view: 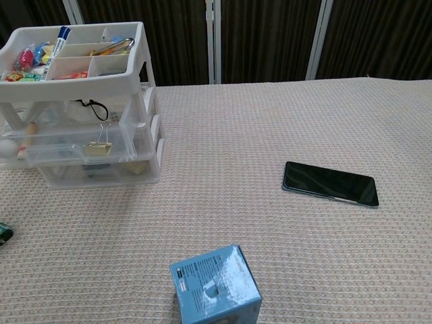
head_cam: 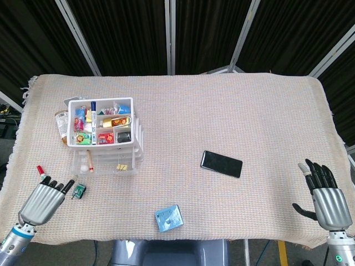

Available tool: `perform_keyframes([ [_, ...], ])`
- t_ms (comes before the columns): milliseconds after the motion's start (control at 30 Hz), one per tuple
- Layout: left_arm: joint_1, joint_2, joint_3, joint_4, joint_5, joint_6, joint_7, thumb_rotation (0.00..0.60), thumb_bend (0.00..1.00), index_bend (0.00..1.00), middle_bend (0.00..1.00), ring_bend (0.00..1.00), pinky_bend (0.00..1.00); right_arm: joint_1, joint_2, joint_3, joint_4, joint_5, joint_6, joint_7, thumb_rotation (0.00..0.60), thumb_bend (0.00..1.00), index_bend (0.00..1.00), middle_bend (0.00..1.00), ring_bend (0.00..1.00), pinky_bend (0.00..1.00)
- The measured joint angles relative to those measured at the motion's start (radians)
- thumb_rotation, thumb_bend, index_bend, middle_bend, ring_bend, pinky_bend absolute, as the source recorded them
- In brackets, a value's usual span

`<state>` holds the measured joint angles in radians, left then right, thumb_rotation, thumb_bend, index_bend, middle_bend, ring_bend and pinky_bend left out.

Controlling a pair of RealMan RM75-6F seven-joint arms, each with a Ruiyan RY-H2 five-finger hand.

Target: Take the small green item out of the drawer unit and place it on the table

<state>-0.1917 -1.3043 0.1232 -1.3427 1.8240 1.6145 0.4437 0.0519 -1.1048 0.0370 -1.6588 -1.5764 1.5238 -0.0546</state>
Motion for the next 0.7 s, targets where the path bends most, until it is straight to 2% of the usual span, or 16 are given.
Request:
perform_keyframes([
  [33, 0.012, -0.003, -0.001, -0.002, 0.003, 0.029, -0.014, 0.600, 0.17, 0.19, 0.62, 0.61, 0.46, 0.000, 0.000, 0.000, 0.000, 0.000, 0.000, 0.000, 0.600, 0.02, 0.00, 0.00, 0.00, 0.00],
  [100, 0.042, -0.009, -0.002, -0.009, 0.013, 0.097, -0.039, 0.600, 0.15, 0.14, 0.48, 0.50, 0.38, 0.000, 0.000, 0.000, 0.000, -0.001, 0.001, -0.001, 0.600, 0.02, 0.00, 0.00, 0.00, 0.00],
  [167, 0.074, -0.016, -0.005, -0.016, 0.023, 0.162, -0.053, 0.600, 0.14, 0.05, 0.23, 0.30, 0.24, -0.001, 0.000, 0.000, 0.000, -0.004, 0.004, -0.001, 0.600, 0.02, 0.00, 0.00, 0.00, 0.00],
  [233, 0.102, -0.021, -0.009, -0.027, 0.029, 0.210, -0.055, 0.600, 0.13, 0.01, 0.06, 0.15, 0.13, -0.001, 0.000, 0.000, 0.000, -0.007, 0.007, -0.002, 0.600, 0.02, 0.00, 0.00, 0.00, 0.00],
  [267, 0.121, -0.022, -0.011, -0.040, 0.031, 0.232, -0.054, 0.600, 0.12, 0.00, 0.02, 0.08, 0.08, -0.002, 0.000, 0.000, 0.000, -0.008, 0.010, -0.002, 0.600, 0.02, 0.00, 0.00, 0.00, 0.00],
  [367, 0.140, -0.021, -0.016, -0.087, 0.027, 0.247, -0.050, 0.600, 0.11, 0.00, 0.00, 0.00, 0.00, -0.002, 0.000, 0.001, 0.001, -0.012, 0.015, -0.002, 0.600, 0.02, 0.00, 0.00, 0.00, 0.00],
  [533, 0.157, -0.007, -0.025, -0.195, -0.012, 0.237, -0.050, 0.600, 0.09, 0.00, 0.00, 0.00, 0.00, -0.001, -0.004, 0.003, 0.005, -0.018, 0.020, -0.009, 0.600, 0.02, 0.00, 0.00, 0.00, 0.00],
  [700, 0.171, 0.024, -0.027, -0.331, -0.106, 0.181, -0.056, 0.600, 0.09, 0.00, 0.00, 0.00, 0.00, -0.001, -0.009, 0.004, 0.012, -0.024, 0.026, -0.012, 0.600, 0.02, 0.00, 0.00, 0.00, 0.00],
])
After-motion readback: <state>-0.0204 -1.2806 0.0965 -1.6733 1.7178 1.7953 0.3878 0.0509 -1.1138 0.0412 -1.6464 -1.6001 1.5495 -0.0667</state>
